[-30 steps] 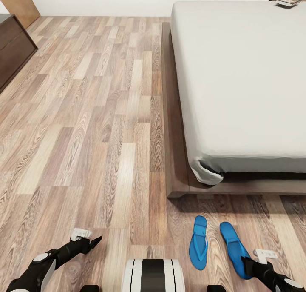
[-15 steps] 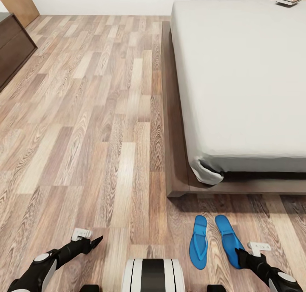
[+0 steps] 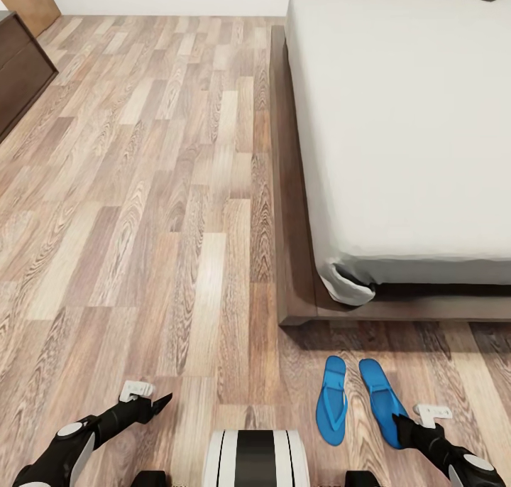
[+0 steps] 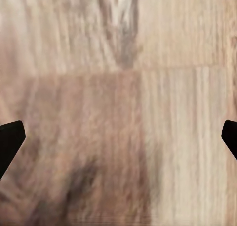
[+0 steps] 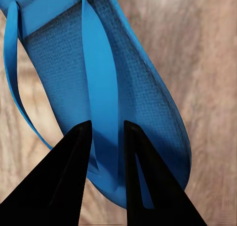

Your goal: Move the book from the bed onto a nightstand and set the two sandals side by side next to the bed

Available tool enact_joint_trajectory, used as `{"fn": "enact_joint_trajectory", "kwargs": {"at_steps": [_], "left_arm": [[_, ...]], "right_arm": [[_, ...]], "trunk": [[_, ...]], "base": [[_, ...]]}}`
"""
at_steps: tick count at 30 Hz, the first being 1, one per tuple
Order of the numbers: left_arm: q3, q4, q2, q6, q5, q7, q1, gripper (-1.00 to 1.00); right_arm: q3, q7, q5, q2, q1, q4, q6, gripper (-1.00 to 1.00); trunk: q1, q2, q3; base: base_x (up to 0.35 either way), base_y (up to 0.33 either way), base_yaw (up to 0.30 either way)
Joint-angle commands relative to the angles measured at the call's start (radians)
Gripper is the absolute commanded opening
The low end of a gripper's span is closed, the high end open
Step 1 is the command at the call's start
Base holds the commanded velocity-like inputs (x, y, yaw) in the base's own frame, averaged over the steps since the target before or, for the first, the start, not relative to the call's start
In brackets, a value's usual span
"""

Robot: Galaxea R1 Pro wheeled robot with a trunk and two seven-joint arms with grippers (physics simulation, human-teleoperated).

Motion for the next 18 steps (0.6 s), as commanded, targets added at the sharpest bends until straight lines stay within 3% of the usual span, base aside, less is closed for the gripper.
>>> {"fn": "enact_joint_trajectory", "kwargs": {"at_steps": [1,15,18], "left_arm": [[0.007,0.0,-0.001,-0.006,-0.01,-0.005,-0.001,1.0],[0.007,0.0,-0.001,-0.006,-0.01,-0.005,-0.001,1.0],[0.007,0.0,-0.001,-0.006,-0.01,-0.005,-0.001,1.0]], "right_arm": [[-0.003,0.008,-0.005,0.0,-0.001,-0.001,0.008,-1.0],[-0.003,0.01,-0.009,0.0,-0.003,-0.003,0.026,-1.0],[-0.003,0.01,-0.009,0.0,-0.004,-0.003,0.026,-1.0]], "trunk": [[0.0,0.0,-0.005],[0.001,-0.001,-0.008],[0.002,-0.001,-0.02]], "base": [[0.0,0.0,0.0],[0.0,0.0,0.0],[0.0,0.0,0.0]]}}
